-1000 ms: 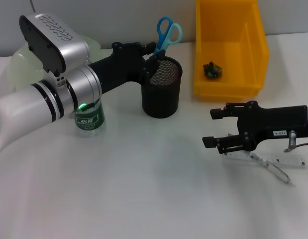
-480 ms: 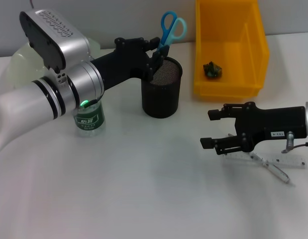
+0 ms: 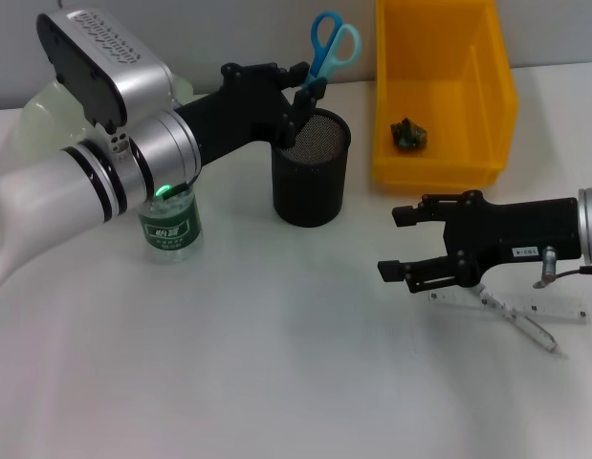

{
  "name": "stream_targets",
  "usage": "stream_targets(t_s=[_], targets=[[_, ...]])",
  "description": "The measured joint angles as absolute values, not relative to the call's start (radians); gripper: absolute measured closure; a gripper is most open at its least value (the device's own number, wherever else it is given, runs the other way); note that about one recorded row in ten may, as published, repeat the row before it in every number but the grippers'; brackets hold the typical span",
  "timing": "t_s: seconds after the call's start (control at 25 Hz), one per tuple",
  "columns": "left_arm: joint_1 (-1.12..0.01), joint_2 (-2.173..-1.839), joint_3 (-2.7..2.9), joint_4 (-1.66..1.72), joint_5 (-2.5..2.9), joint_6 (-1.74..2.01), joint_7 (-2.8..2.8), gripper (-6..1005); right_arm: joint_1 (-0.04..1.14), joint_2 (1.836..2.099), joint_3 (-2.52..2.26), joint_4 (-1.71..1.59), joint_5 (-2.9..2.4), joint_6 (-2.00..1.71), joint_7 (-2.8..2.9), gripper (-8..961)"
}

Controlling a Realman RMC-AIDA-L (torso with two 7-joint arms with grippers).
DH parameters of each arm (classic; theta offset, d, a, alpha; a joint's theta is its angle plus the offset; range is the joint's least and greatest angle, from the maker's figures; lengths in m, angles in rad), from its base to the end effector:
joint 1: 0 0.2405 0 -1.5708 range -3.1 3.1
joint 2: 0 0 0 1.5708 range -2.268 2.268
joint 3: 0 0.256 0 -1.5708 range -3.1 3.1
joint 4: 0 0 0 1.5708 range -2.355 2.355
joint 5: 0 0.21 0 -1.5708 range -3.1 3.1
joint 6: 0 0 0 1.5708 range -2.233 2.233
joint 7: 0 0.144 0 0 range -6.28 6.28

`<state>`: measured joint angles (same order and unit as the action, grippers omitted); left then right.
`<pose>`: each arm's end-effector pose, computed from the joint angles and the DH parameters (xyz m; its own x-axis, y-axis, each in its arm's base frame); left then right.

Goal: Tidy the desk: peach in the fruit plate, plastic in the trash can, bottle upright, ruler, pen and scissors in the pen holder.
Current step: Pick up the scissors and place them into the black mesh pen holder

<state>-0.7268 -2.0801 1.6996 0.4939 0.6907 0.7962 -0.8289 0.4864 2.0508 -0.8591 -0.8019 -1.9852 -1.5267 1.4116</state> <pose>-0.1496 0.4100 -0.0805 0.8183 -0.0111 0.5747 0.3301 -0.8095 -0.4855 0.2604 0.3336 0.0119 0.8871 -0.2685 -0.3755 -0.3596 -0.9120 -0.1973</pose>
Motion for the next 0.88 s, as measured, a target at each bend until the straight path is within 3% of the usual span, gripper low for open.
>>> stream_targets(t_s=[0.88], targets=[[-0.732,-2.080,1.698,0.490,0.670,0.796,-0.814,746,0.526,2.055,-0.859,-0.777,-2.000,-1.509,1.411,113]])
